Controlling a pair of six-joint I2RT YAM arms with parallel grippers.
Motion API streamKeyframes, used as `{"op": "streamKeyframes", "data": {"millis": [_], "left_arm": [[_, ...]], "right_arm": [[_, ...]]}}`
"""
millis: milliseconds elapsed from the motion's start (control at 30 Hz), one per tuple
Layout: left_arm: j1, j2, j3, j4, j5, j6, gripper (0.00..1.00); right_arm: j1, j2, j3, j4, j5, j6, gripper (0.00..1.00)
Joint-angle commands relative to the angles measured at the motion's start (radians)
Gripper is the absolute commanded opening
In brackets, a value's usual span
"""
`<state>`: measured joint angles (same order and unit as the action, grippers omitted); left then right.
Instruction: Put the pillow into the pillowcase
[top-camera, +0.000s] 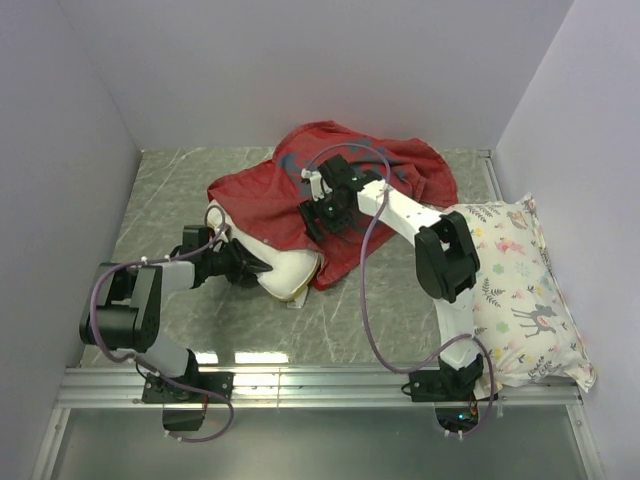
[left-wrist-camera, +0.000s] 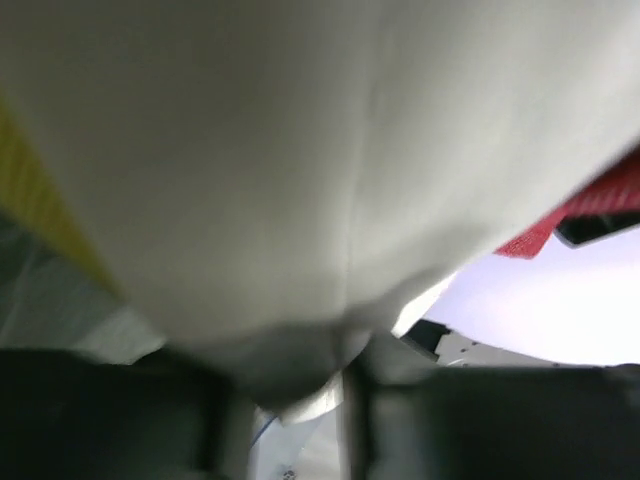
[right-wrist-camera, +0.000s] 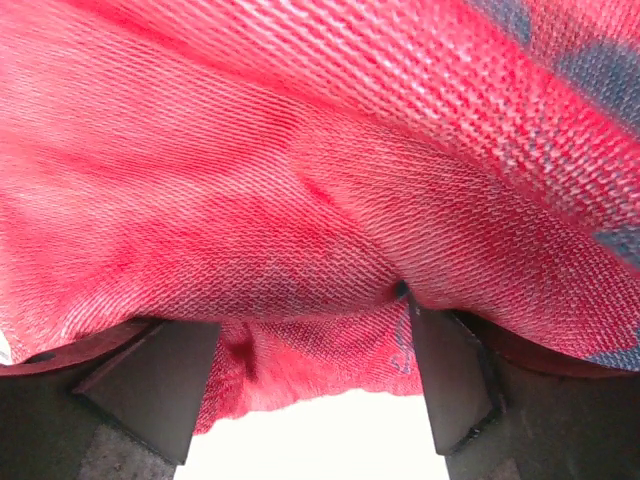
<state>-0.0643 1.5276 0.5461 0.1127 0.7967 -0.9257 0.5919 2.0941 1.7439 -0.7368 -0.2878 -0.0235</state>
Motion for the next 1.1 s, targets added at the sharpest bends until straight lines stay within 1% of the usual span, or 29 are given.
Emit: {"op": "streamKeyframes", "data": {"millis": [0,33,67,100,133,167,200,267,367,433,467,533,600,633,700,733,767,833,867,900,933,967,1000,1033,1067], "left_arm": [[-0.04,0.063,0.008,0.286,0.064,-0.194,0.29],[-0.037,0.069,0.015,0.3,0.065,-0.206,0.25],[-0.032,0.074,0.023,0.312,0.064,-0.229,0.21],[-0.029,0.074,0.022,0.359,0.064,-0.245,0.13],[-0.028,0.071,0.017,0.376,0.065,-0.258,0.09],[-0.028,0.071,0.008,0.396,0.065,-0.284,0.01],[-0.028,0.069,0.003,0.419,0.067,-0.294,0.0],[-0.028,0.071,-0.009,0.43,0.067,-0.309,0.0],[-0.028,0.077,-0.011,0.458,0.073,-0.331,0.0],[-0.029,0.077,-0.014,0.482,0.067,-0.344,0.0],[-0.029,0.08,-0.015,0.492,0.065,-0.352,0.0],[-0.029,0.082,-0.017,0.513,0.067,-0.372,0.0],[-0.029,0.075,-0.014,0.516,0.07,-0.377,0.0],[-0.028,0.072,-0.012,0.524,0.07,-0.389,0.0],[-0.028,0.071,-0.015,0.547,0.07,-0.407,0.0],[-0.028,0.071,-0.017,0.559,0.067,-0.427,0.0],[-0.028,0.074,-0.018,0.585,0.062,-0.438,0.0],[-0.028,0.08,-0.018,0.619,0.05,-0.476,0.0],[-0.029,0.089,-0.018,0.668,0.03,-0.493,0.0],[-0.031,0.098,-0.017,0.698,0.015,-0.518,0.0],[-0.034,0.111,-0.011,0.747,0.006,-0.571,0.0],[-0.037,0.136,-0.002,0.816,-0.017,-0.597,0.0],[-0.04,0.15,0.012,0.838,-0.031,-0.616,0.0],[-0.049,0.16,0.041,0.855,-0.042,-0.634,0.0],[-0.055,0.167,0.058,0.863,-0.053,-0.634,0.0]], "right_arm": [[0.02,-0.113,-0.007,0.14,-0.103,0.016,0.83],[0.016,-0.152,-0.058,0.151,-0.093,0.02,0.84],[0.016,-0.192,-0.173,0.154,-0.076,0.023,0.87],[0.016,-0.271,-0.234,0.158,-0.032,0.074,0.88],[0.016,-0.311,-0.295,0.168,-0.019,0.088,0.9],[0.014,-0.353,-0.41,0.175,-0.004,0.102,0.91],[0.016,-0.432,-0.466,0.195,0.016,0.105,0.93],[0.016,-0.52,-0.577,0.229,0.025,0.102,0.95],[0.02,-0.542,-0.641,0.223,-0.072,0.097,0.95],[0.04,-0.53,-0.664,0.252,-0.083,0.1,0.95],[0.069,-0.491,-0.666,0.26,-0.076,0.09,0.95],[0.098,-0.442,-0.655,0.278,-0.044,0.085,0.94],[0.117,-0.367,-0.635,0.296,0.034,0.091,0.91],[0.118,-0.344,-0.624,0.304,0.07,0.096,0.88],[0.123,-0.281,-0.578,0.295,0.149,0.106,0.71],[0.126,-0.267,-0.551,0.286,0.156,0.103,0.51],[0.129,-0.264,-0.54,0.281,0.097,0.097,0.39],[0.15,-0.287,-0.496,0.257,-0.029,0.092,0.09],[0.169,-0.33,-0.474,0.243,-0.134,0.077,0.0],[0.198,-0.356,-0.446,0.228,-0.297,0.056,0.0],[0.295,-0.38,-0.367,0.177,-0.368,0.031,0.0],[0.342,-0.41,-0.315,0.133,-0.419,-0.083,0.0],[0.395,-0.413,-0.261,0.088,-0.463,-0.126,0.0],[0.463,-0.404,-0.145,-0.005,-0.564,-0.157,0.0],[0.489,-0.36,-0.086,-0.051,-0.611,-0.205,0.0]]}}
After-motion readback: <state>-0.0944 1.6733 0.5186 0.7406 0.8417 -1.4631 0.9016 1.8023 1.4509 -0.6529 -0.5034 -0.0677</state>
